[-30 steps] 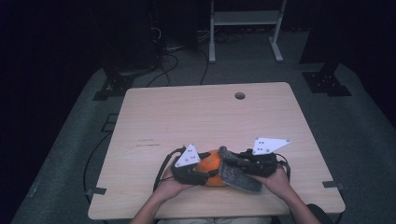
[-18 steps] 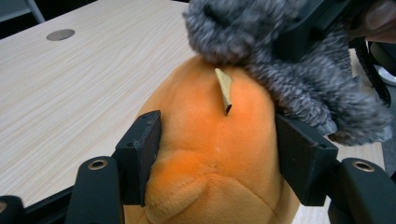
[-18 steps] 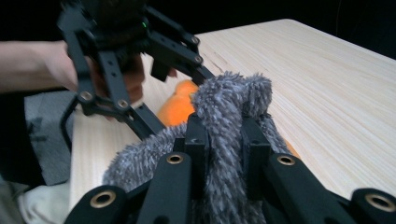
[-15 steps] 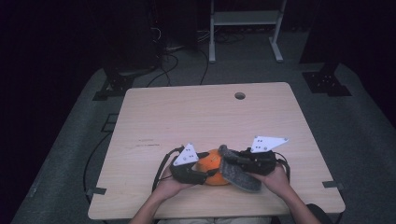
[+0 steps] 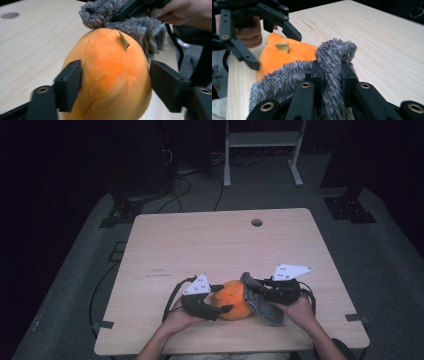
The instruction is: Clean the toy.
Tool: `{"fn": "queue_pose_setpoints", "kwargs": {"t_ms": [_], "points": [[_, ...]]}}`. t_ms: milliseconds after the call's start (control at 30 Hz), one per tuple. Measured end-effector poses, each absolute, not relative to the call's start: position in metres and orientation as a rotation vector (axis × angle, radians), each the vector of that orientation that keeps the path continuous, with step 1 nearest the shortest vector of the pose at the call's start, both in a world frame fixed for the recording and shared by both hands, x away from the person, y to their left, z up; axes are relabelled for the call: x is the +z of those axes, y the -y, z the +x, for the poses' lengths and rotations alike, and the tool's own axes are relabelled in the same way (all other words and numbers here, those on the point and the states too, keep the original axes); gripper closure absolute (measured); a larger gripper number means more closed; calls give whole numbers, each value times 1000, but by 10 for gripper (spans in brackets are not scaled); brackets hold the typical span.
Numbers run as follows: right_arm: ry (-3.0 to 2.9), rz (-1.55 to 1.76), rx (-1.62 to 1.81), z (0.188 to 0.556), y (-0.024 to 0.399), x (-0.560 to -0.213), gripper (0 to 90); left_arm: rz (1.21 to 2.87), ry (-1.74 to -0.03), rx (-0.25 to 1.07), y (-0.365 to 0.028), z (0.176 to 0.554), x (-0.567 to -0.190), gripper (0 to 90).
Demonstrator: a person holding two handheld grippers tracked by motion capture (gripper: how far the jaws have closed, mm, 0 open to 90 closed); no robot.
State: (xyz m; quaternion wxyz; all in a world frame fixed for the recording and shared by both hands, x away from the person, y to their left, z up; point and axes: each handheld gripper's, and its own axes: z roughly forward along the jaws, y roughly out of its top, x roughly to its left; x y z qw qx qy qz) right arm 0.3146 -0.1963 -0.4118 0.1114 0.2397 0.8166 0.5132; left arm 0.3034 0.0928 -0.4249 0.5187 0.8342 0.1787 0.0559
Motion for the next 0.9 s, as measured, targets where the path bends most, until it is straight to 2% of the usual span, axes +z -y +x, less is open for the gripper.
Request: {"fn": "queue_pose_setpoints", "kwargs": {"t_ms": [133,167,233,333,400,600,900], "points": [[-2392,648,1601,308,191,-407,763,2071,-423,228,-84,302,-431,150],[-2402,609,1629,305,187,-404,763,2071,-419,243,-85,301,-431,170],[-2425,551,1615,301,181,-404,763,2074,-405,287,-88,299,-428,283],[-2410,630,1590,310,188,-409,764,2026,-425,281,-90,298,-424,354],[-2402,673,1500,314,195,-412,764,2015,-428,267,-93,298,-421,361],[-2387,588,1630,302,190,-402,763,2013,-435,283,-90,297,-419,363],[-2426,670,1491,309,195,-415,763,2010,-450,290,-94,296,-418,365]]}}
